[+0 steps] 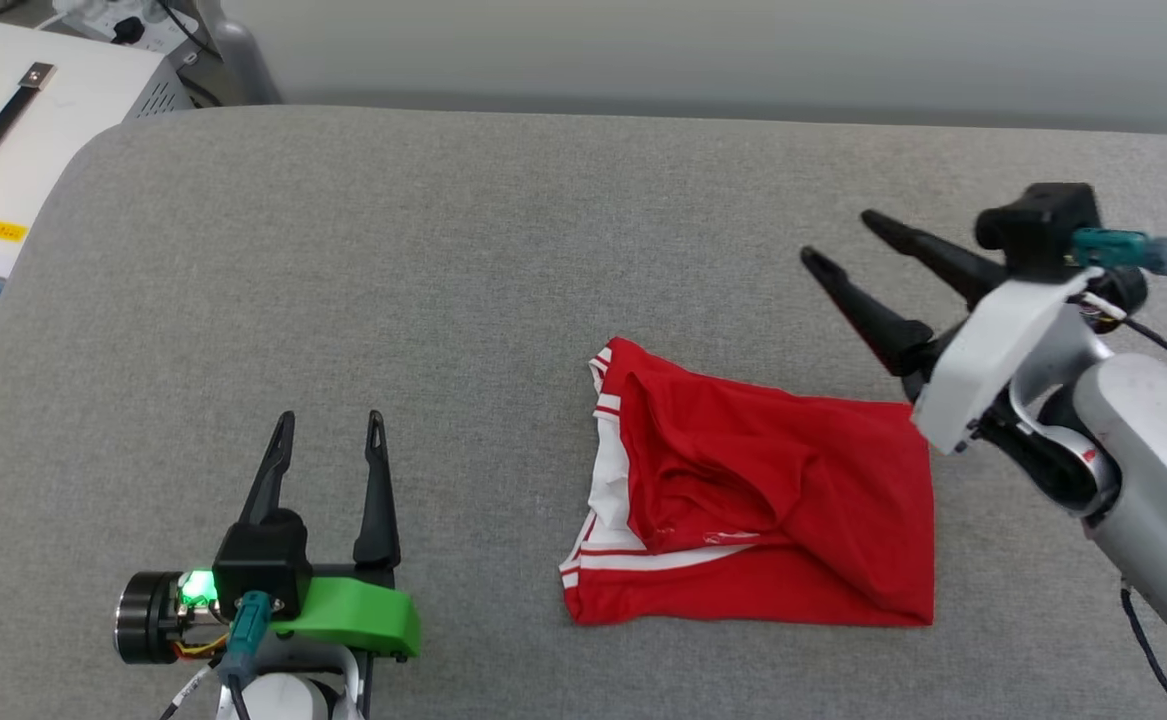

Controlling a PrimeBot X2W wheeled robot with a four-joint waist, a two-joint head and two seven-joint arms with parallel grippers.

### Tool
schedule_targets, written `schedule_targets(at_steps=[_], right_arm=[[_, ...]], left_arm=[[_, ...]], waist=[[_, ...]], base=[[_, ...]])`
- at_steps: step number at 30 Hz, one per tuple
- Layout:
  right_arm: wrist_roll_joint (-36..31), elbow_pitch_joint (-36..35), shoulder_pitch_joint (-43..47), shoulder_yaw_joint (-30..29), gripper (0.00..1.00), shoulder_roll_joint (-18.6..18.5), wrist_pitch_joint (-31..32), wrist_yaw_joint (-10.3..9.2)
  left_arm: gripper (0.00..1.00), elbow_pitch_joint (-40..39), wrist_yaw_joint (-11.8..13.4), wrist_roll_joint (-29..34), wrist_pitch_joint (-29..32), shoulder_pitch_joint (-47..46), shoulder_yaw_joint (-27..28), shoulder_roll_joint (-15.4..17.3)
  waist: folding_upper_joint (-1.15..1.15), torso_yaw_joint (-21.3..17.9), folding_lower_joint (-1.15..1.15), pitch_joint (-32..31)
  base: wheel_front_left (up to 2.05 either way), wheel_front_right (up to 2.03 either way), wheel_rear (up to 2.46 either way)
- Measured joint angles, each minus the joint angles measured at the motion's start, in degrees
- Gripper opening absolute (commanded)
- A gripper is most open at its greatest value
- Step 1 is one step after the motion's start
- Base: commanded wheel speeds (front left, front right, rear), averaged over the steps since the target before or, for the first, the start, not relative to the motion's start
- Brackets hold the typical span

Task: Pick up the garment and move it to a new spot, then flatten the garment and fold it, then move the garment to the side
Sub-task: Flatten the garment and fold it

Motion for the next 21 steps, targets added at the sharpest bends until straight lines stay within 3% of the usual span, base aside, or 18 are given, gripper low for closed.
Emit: schedule_targets(at_steps=[5, 9, 21], right_arm=[[-7.82, 2.12, 5.75, -9.00, 1.00, 0.31, -9.47, 0.00], [-13.97, 3.14, 11.03, -17.36, 1.00, 2.34, -13.28, 0.00], [-30.40, -7.10, 28.95, -38.75, 1.00, 13.94, -14.68, 0.00]], left_arm=[[1.00, 0.35, -0.23, 0.01, 0.00, 0.74, 0.68, 0.20], [1.00, 0.32, -0.53, 0.01, 0.00, 1.77, 0.79, 0.46], [1.00, 0.12, -0.63, 0.14, 0.00, 2.54, 0.53, 0.88]], waist=[[0.00, -1.13, -0.01, -1.70], [0.00, -2.12, -0.01, -2.88], [0.00, -3.89, -0.01, -5.46]], base=[[0.00, 0.00, 0.00], [0.00, 0.00, 0.00], [0.00, 0.00, 0.00]])
